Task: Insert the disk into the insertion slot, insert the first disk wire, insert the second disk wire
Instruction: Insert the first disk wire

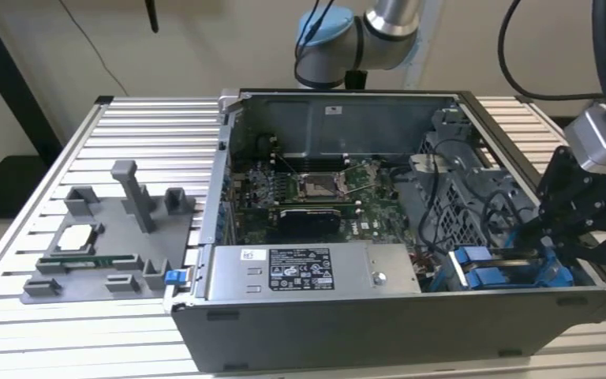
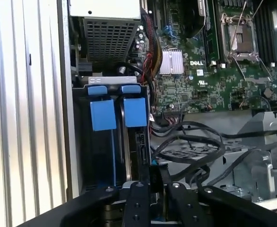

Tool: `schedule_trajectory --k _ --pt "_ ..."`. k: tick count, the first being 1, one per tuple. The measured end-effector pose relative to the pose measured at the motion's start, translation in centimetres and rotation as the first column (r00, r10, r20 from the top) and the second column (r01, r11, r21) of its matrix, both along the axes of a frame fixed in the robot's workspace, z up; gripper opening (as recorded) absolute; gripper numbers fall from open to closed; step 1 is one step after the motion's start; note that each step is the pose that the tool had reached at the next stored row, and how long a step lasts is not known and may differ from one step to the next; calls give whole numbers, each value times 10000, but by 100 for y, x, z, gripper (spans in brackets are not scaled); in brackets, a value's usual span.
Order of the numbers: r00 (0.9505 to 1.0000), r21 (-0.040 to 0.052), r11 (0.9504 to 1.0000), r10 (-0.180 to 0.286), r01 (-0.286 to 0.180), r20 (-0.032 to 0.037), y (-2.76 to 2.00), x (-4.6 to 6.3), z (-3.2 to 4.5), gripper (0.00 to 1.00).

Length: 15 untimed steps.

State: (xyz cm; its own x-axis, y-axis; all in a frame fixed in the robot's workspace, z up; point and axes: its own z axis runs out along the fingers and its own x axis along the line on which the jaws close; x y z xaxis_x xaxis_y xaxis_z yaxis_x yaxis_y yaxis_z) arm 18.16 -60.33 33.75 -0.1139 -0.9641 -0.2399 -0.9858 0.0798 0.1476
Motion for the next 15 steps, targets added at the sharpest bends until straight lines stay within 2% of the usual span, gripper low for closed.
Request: schedule_trajectory --k 2,3,8,15 --pt "10000 302 9995 2 1 -70 -13 -1 0 0" --pt "9999 407 9992 3 2 -107 -29 0 0 0" --pt "9995 466 9989 5 10 -320 -133 9 -2 0" --pt "9994 498 9987 127 -110 -334 -134 47 -16 0"
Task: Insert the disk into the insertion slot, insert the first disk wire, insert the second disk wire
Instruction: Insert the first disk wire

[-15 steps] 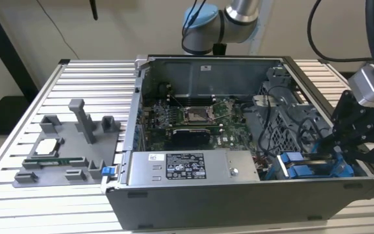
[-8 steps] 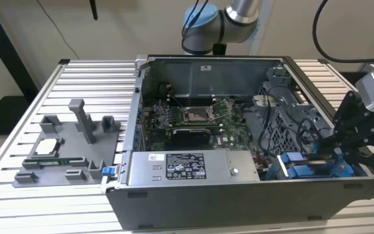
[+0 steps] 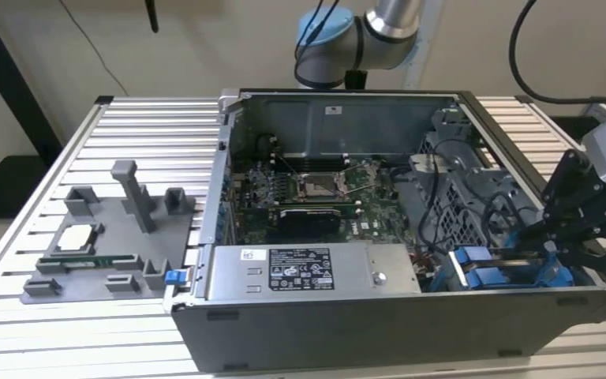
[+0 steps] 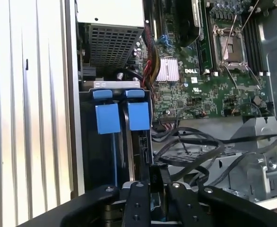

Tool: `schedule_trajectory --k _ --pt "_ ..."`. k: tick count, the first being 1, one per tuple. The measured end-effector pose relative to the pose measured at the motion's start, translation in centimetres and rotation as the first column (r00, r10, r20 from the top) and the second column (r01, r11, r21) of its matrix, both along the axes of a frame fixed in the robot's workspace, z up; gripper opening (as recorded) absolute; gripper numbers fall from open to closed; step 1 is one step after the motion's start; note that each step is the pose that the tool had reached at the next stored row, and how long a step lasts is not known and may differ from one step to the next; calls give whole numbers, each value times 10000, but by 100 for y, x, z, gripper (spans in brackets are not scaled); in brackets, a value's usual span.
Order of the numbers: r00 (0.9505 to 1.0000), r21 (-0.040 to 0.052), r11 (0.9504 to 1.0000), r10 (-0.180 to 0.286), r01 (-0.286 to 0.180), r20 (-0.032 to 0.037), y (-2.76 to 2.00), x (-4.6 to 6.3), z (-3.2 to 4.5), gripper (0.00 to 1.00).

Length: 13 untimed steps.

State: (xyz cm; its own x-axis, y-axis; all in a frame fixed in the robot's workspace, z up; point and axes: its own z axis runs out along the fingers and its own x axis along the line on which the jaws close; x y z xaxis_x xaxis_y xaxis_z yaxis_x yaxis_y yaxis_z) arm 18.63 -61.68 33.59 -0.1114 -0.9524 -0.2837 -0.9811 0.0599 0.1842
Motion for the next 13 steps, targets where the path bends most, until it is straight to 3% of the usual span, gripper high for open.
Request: schedule_trajectory --k 13 --pt "10000 2 10000 53 -53 0 6 10 -46 0"
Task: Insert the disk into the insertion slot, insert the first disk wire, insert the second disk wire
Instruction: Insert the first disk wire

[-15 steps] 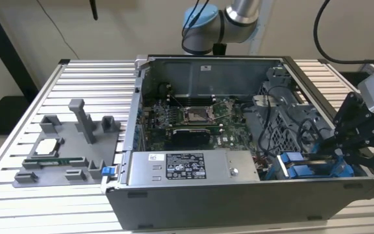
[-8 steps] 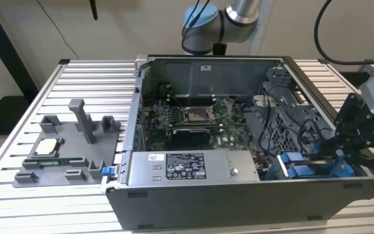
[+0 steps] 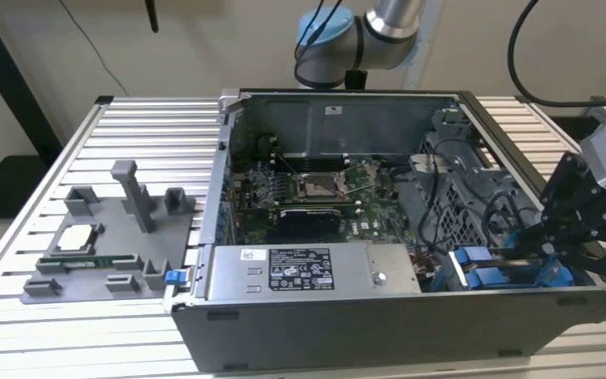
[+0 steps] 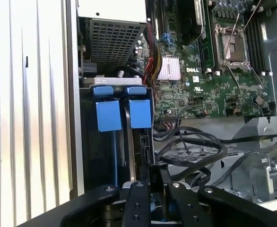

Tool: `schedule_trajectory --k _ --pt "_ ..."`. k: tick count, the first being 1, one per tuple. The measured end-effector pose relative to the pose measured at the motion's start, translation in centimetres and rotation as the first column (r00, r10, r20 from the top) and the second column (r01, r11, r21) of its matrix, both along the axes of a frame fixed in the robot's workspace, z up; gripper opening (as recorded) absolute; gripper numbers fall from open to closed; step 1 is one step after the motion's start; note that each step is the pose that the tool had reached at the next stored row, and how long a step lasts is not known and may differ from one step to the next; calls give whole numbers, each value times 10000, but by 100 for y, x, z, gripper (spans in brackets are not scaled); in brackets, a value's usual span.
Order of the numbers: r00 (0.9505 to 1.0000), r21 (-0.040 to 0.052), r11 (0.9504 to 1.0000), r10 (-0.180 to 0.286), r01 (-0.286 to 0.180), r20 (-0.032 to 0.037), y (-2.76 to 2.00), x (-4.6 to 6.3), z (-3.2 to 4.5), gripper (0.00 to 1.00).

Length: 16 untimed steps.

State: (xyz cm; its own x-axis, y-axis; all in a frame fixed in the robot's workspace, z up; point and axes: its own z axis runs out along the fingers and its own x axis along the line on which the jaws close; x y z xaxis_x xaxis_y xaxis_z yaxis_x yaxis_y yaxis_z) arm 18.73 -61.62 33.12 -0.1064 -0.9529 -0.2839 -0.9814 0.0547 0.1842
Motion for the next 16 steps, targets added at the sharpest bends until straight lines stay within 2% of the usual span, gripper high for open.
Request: schedule_trajectory --k 4,16 --pt "10000 1 10000 2 -2 -1 17 8 -4 0" --pt "10000 0 10000 4 -4 -2 18 29 -18 0"
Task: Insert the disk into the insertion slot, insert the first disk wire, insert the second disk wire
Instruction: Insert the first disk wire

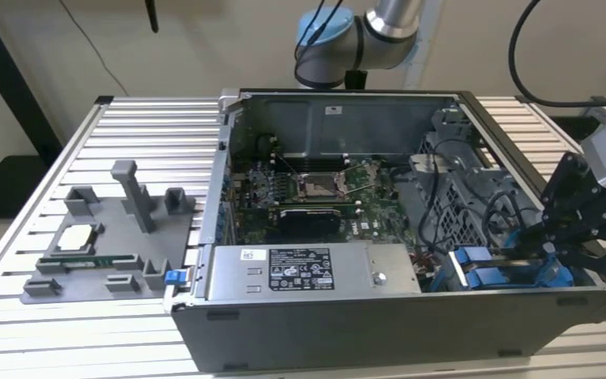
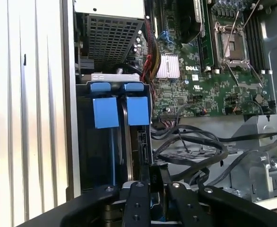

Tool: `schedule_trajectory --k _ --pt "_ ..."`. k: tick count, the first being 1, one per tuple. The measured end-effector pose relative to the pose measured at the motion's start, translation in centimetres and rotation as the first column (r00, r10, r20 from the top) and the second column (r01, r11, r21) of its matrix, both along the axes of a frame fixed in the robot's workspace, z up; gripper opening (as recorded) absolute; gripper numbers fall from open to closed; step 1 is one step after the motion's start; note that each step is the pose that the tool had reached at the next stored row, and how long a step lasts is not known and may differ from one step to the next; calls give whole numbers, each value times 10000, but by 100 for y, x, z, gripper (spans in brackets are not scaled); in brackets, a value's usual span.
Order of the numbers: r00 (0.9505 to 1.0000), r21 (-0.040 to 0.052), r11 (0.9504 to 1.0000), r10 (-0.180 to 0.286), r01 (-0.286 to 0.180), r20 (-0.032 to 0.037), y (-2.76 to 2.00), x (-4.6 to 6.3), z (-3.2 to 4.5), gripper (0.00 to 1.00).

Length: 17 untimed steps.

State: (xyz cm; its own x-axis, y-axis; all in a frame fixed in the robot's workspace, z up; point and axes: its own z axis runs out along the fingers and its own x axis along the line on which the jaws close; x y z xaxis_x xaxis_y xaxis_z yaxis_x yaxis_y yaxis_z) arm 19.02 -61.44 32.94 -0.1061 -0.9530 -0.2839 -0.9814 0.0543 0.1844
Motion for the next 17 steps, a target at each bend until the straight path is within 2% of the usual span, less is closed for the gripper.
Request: schedule_trajectory --k 7,17 --pt "10000 1 10000 0 0 -36 -3 0 0 0" --pt "10000 1 10000 1 -1 -39 -15 1 -1 0"
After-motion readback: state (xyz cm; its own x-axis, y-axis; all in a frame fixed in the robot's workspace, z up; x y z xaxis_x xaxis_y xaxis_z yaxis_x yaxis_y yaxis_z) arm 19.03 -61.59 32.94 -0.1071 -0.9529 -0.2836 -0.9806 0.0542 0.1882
